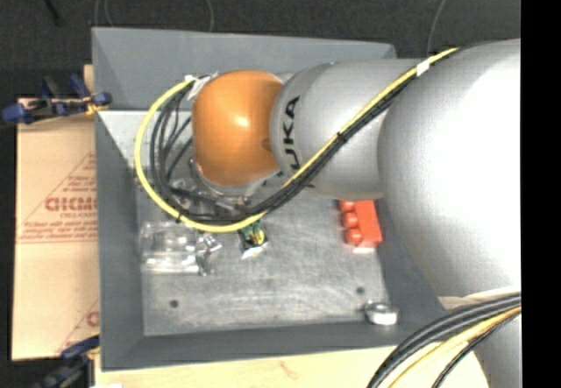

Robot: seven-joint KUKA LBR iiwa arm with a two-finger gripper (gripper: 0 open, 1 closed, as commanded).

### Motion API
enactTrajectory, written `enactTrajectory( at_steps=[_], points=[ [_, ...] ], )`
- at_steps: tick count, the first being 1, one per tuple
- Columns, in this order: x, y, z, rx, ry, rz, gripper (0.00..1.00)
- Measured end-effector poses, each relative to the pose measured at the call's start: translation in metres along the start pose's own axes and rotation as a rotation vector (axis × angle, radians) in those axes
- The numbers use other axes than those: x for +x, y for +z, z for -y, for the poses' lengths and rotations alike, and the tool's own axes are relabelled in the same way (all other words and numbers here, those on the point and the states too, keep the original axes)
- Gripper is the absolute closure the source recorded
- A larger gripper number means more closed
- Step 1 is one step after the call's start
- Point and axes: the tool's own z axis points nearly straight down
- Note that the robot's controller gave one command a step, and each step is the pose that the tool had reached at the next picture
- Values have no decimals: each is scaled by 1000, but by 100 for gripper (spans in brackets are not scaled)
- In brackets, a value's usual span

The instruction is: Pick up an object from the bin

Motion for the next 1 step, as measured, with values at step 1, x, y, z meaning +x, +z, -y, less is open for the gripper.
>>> enactTrajectory(
  at_steps=[1],
  points=[
    [7, 47, 2, 0, -4, 23, 0]
  ],
)
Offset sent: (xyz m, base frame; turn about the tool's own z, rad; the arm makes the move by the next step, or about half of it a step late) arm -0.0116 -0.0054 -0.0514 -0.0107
